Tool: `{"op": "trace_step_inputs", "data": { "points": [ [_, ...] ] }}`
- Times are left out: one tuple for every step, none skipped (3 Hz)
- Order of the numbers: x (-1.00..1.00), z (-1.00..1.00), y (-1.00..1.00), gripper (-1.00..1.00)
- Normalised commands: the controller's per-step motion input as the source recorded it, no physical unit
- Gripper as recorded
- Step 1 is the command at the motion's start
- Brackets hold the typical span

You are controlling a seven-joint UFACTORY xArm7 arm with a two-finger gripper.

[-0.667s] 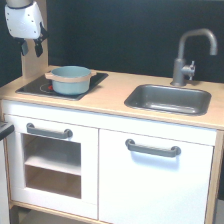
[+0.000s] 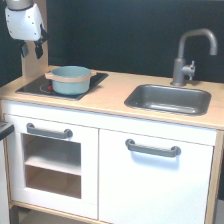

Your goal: Place the pot in the sink

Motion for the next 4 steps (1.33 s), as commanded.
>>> {"op": "trace_step_inputs", "data": {
  "points": [
    [0.19, -0.45, 0.07, 1.00],
    [0.37, -0.36, 0.12, 1.00],
    [0.56, -0.03, 0.30, 1.00],
    [0.85, 0.54, 0.44, 1.00]
  ]
}}
